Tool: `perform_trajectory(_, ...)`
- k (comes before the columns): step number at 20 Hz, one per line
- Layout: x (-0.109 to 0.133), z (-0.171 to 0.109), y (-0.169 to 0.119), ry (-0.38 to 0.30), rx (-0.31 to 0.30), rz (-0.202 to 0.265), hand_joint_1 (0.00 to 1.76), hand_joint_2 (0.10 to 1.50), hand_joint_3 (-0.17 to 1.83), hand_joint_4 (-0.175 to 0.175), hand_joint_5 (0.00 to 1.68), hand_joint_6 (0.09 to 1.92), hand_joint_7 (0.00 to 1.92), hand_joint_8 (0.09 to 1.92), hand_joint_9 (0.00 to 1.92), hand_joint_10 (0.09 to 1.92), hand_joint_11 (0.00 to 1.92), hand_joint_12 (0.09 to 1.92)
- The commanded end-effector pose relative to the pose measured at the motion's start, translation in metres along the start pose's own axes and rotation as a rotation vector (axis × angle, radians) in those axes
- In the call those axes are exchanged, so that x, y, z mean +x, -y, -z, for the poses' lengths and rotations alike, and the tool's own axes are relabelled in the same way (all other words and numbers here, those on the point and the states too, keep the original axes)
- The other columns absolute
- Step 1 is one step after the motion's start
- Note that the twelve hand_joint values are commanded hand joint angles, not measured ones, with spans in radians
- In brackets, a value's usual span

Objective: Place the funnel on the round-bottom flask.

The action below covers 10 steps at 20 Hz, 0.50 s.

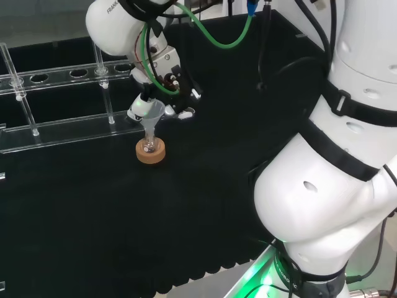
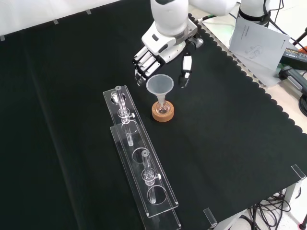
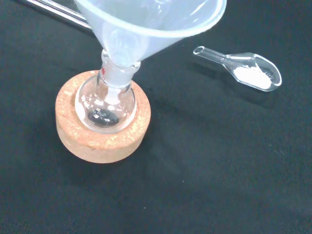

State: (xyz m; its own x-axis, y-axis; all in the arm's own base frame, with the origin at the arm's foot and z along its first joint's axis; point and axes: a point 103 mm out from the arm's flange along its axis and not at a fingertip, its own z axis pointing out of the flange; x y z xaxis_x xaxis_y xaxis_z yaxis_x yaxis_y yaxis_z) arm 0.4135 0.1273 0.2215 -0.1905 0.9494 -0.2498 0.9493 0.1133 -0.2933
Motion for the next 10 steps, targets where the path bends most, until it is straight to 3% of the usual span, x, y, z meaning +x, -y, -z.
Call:
perform_trajectory(1,-0.040,0.024,0.020,-0.144,-0.087,0.040,0.48,0.74,0.18,-0.074,0.27,0.09,0.04,0.71,0.27,0.77,0.09,1.44)
perform_trajectory(10,-0.076,0.030,0.024,-0.229,-0.125,0.052,0.48,0.74,0.17,-0.074,0.28,0.09,0.06,0.72,0.32,0.74,0.13,1.43)
